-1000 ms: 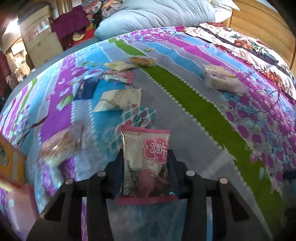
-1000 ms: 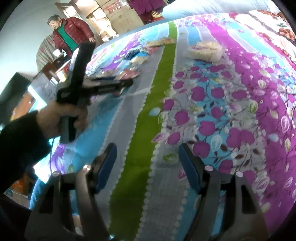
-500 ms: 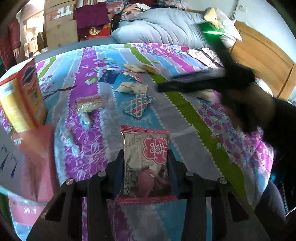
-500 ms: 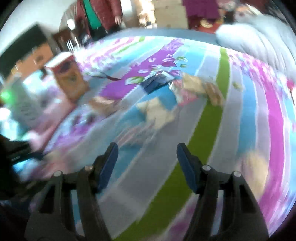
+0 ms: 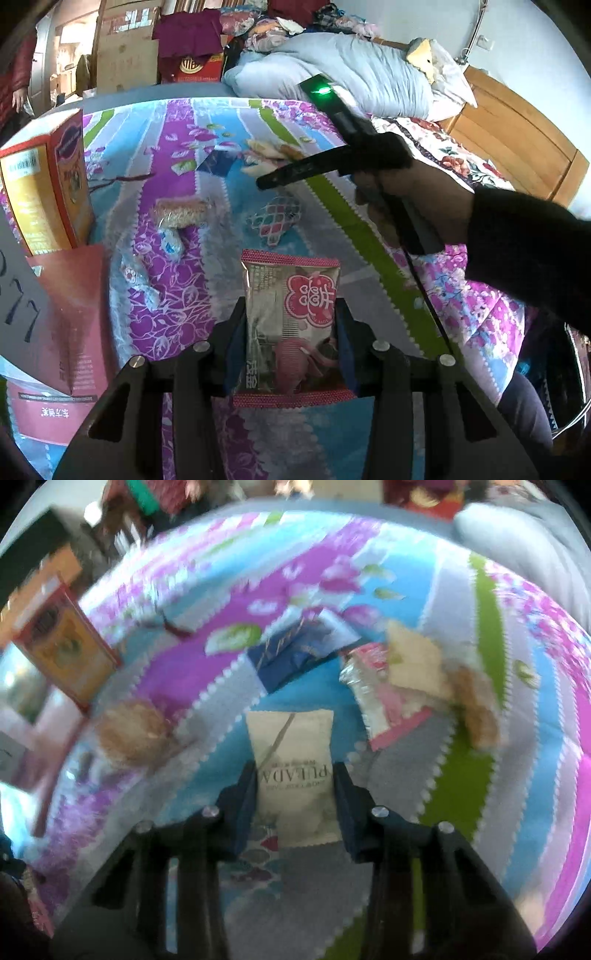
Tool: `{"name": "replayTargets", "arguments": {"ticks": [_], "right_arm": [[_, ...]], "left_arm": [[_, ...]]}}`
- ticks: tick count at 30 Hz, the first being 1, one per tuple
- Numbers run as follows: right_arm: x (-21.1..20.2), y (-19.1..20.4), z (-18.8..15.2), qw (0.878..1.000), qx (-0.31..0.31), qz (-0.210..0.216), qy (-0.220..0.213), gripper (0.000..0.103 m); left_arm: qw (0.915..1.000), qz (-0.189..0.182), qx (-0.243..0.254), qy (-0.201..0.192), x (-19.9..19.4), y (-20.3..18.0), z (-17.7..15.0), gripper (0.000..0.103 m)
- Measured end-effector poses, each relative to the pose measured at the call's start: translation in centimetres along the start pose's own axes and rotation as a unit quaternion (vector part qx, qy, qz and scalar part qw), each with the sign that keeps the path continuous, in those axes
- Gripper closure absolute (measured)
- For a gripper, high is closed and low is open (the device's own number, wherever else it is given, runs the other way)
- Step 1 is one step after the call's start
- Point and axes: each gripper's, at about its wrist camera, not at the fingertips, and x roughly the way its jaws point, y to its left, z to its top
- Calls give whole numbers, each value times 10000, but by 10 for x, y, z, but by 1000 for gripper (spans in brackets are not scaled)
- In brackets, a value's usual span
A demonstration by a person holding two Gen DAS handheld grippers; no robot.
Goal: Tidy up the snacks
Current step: 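Carry the pink-logo packet and white PLEADA packet with both grippers over the bowl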
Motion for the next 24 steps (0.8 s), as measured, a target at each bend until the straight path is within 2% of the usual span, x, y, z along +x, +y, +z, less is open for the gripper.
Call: {"name": "replayTargets", "arguments": {"ticks": [3,6,9,11,14,17,22,24], "right_arm": [[-49,3,-14,9977,361,8,-572,63],[-100,16,-35,9926,556,-69,-1078,63],[-136,35,-55,9879,655,-291,-1378,63],[-159,49,-79,9839,966,-83,-1501,63],[-179,78,-112,9832,1060,87,-1484,63],[-189,113,-140,9843,1120,275,-1340,63],[-189,151,-151,9870,1039,523,-1109,63],[-192,168,-151,9891,847,500,-1096,63]], "left_arm": [[9998,160,132,-76,-11,-9,0,58],[9994,281,50,-180,-27,-10,-1,58],[9979,547,-82,-324,-51,-8,-2,58],[9964,695,-128,-473,-69,-10,-3,58],[9917,1033,-254,-727,-109,-11,-10,58],[9864,1349,-490,-804,-140,-6,-21,58],[9769,1705,-817,-992,-181,8,-36,58],[9737,1799,-878,-1085,-195,13,-38,58]]}}
